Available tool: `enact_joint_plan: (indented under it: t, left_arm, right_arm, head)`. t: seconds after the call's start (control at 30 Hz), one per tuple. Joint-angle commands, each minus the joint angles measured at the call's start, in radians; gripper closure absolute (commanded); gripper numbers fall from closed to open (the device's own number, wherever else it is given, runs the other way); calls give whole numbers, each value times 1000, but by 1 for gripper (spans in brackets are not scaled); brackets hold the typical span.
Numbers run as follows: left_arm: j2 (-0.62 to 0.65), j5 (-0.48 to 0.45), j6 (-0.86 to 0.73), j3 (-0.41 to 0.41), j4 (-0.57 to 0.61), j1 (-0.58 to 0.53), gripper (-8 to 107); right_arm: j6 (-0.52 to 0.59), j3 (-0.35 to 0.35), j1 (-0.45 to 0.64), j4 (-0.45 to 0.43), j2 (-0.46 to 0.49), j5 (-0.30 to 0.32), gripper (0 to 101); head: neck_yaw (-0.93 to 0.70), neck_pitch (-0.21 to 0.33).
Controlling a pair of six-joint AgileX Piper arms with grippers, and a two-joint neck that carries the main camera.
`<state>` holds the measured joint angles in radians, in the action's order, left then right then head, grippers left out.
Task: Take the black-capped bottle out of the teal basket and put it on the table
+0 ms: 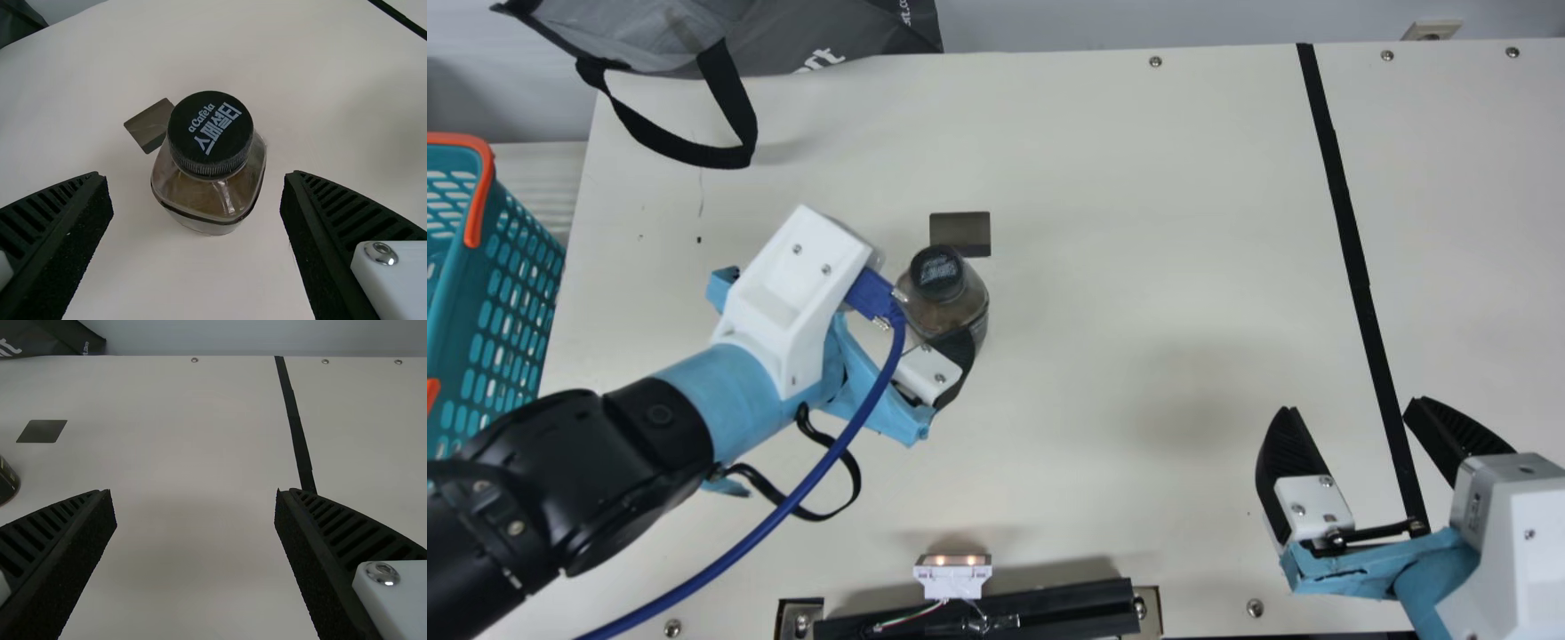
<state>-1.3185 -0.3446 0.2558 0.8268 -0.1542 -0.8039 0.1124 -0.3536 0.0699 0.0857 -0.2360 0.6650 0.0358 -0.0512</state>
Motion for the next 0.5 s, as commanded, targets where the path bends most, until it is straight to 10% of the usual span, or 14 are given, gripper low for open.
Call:
enact_joint_plan:
  t: [0.0, 0.47]
  left_arm:
    - [3, 0, -1, -2, -2, 3, -8]
    - [34, -17, 0, 3, -15, 13, -8]
  right_arm:
    - [0, 0, 0, 0, 0, 0, 10]
    - [0, 0, 0, 0, 0, 0, 10]
  head:
    - [-8, 4]
    - [-8, 4]
